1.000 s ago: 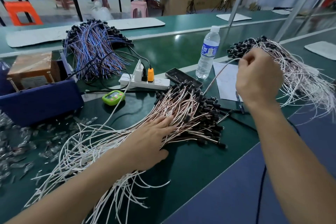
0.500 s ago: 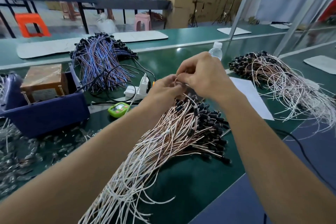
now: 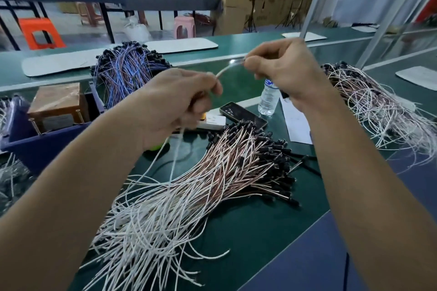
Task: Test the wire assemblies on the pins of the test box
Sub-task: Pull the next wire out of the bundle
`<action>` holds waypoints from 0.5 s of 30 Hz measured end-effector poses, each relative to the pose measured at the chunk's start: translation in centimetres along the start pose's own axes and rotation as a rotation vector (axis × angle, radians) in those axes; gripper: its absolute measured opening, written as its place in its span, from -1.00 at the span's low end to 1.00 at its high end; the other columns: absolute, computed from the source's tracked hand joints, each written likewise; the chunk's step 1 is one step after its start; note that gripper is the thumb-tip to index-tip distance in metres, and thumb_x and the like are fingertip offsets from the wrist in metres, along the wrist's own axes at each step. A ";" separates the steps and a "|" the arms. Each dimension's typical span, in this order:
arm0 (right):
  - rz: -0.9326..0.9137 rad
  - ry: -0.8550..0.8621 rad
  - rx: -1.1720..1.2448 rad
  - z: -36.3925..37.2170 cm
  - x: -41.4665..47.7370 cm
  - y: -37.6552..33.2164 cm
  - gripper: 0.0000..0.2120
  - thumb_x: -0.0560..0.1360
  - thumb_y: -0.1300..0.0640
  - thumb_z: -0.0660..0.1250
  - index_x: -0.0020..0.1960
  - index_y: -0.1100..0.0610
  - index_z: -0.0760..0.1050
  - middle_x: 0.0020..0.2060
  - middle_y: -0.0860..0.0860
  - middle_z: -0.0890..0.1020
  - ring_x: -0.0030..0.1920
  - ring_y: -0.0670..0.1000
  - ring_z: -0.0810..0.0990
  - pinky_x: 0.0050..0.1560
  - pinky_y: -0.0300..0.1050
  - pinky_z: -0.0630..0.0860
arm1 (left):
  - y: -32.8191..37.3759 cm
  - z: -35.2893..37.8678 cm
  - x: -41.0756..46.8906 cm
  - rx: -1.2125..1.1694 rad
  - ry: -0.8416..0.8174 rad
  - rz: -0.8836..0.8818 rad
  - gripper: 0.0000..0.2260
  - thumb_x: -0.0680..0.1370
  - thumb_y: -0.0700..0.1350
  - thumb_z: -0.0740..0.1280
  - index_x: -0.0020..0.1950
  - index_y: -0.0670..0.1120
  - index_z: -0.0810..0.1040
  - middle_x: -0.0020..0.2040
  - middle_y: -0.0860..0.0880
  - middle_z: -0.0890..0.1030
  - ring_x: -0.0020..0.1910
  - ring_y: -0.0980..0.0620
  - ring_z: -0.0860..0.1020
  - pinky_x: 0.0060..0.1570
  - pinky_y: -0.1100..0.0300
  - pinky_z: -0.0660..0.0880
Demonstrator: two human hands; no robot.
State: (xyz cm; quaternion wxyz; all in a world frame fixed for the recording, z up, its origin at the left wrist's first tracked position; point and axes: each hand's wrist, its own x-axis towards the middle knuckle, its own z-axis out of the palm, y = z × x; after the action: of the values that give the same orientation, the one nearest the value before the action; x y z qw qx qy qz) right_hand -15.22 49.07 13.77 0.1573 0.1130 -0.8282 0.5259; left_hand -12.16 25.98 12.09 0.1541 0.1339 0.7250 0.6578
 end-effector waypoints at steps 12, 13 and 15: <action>0.011 -0.199 -0.974 6.2 -6.4 10.4 -0.65 0.43 0.36 0.32 -0.16 -0.04 0.74 -0.05 0.00 0.71 0.13 0.08 0.53 0.34 -0.09 0.23 | -12.8 1.4 -2.8 1.255 0.056 -0.099 -0.77 0.60 -0.02 0.32 -0.15 -0.08 0.68 -0.33 0.00 0.66 -0.36 -0.03 0.59 -0.25 0.11 0.59; 0.016 -0.190 -0.924 6.2 -6.8 10.9 -0.63 0.41 0.40 0.31 -0.15 -0.03 0.74 -0.04 0.01 0.71 0.15 0.08 0.53 0.34 -0.12 0.19 | -13.3 1.3 -3.0 1.196 0.073 -0.089 -0.82 0.60 0.02 0.37 -0.09 0.00 0.72 -0.25 0.04 0.70 -0.31 0.04 0.63 -0.16 0.11 0.62; 0.021 -0.191 -0.881 6.0 -7.0 11.1 -0.57 0.39 0.45 0.28 -0.11 -0.02 0.75 0.00 -0.01 0.72 0.17 0.06 0.54 0.38 -0.16 0.15 | -13.9 1.1 -3.1 1.093 0.095 -0.045 -0.76 0.57 0.09 0.45 0.22 0.11 0.69 0.04 0.12 0.73 -0.05 0.13 0.67 0.11 0.10 0.61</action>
State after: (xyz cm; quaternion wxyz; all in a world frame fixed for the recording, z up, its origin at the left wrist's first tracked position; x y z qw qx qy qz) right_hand -13.50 48.49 -0.57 0.1078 0.0750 -0.9850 0.1121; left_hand -8.79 24.37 -1.69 0.0431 0.1492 0.9699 0.1874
